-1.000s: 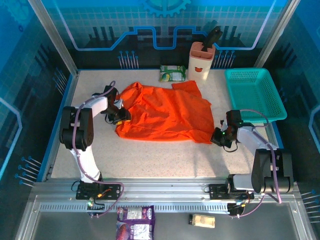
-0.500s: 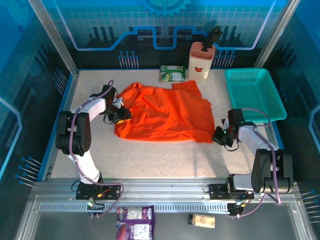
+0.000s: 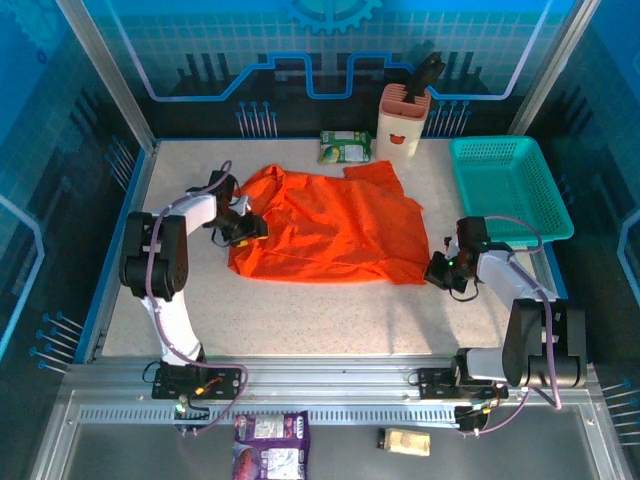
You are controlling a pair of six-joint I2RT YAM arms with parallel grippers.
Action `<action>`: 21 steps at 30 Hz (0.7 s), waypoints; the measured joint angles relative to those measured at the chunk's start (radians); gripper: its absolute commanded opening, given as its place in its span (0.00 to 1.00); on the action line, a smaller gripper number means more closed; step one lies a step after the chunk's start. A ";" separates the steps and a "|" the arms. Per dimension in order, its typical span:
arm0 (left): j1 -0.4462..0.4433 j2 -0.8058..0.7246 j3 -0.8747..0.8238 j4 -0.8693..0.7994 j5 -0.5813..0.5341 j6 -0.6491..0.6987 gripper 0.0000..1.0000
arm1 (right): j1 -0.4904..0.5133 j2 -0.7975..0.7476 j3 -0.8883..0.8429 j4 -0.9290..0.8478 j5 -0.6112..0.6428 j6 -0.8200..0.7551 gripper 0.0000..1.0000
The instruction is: Fold the inside-out t-shirt
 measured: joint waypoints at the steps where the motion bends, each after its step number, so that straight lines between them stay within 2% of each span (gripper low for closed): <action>1: 0.000 0.000 0.000 -0.006 0.000 0.001 0.47 | 0.000 0.000 0.000 0.000 0.000 0.000 0.00; 10: -0.008 -0.096 -0.053 -0.033 -0.026 0.021 0.19 | 0.000 0.000 0.000 0.000 0.000 0.000 0.00; 15: -0.014 -0.112 -0.057 -0.033 -0.031 0.023 0.18 | 0.000 0.000 0.000 0.000 -0.001 0.000 0.00; 19: -0.021 -0.111 -0.054 -0.034 -0.034 0.027 0.31 | 0.000 0.000 0.000 0.000 -0.001 0.000 0.00; 21: -0.023 -0.105 -0.045 -0.040 -0.037 0.033 0.29 | 0.000 0.000 0.000 0.000 -0.001 0.000 0.00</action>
